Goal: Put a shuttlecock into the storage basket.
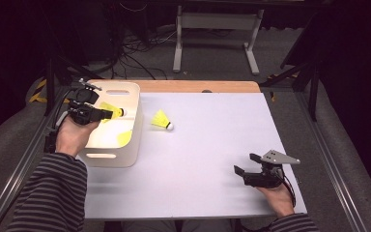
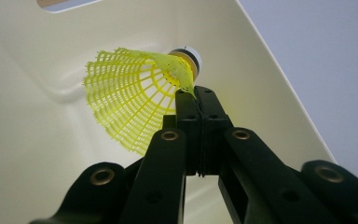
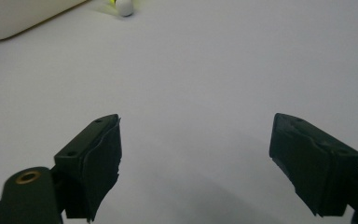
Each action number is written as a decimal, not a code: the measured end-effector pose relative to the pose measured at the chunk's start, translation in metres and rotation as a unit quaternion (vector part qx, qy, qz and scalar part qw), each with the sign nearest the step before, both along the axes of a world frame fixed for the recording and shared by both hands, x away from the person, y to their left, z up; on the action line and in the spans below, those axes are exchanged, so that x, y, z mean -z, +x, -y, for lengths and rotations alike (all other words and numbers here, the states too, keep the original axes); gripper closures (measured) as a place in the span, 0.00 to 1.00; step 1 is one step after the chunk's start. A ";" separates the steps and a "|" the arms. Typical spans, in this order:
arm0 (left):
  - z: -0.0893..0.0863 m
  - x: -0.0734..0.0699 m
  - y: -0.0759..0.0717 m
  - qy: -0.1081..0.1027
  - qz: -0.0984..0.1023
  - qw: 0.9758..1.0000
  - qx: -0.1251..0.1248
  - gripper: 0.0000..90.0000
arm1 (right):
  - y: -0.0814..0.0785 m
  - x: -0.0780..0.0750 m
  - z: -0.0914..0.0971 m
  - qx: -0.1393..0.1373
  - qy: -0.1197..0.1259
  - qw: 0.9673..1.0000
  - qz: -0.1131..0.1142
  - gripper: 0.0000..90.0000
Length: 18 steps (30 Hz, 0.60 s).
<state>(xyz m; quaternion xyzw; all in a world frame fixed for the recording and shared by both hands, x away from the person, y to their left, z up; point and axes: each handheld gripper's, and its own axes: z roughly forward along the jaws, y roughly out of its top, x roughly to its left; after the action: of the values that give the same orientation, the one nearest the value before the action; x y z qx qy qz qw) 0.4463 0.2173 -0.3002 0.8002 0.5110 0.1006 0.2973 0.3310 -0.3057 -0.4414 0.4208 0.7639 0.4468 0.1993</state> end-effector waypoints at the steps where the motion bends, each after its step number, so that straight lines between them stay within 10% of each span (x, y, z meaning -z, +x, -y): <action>1: 0.001 0.001 0.001 0.003 -0.001 1.000 0.001 1.00 | 0.000 0.000 0.000 0.000 0.000 1.000 0.000 0.19; 18: 0.015 0.017 0.019 0.027 -0.028 0.999 -0.004 0.99 | 0.000 0.000 0.000 -0.001 -0.003 1.000 -0.001 0.19</action>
<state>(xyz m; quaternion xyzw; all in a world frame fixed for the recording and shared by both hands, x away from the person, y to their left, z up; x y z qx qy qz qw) 0.4651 0.2025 -0.3176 0.8084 0.5196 0.0932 0.2606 0.3310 -0.3058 -0.4417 0.4195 0.7662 0.4442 0.1992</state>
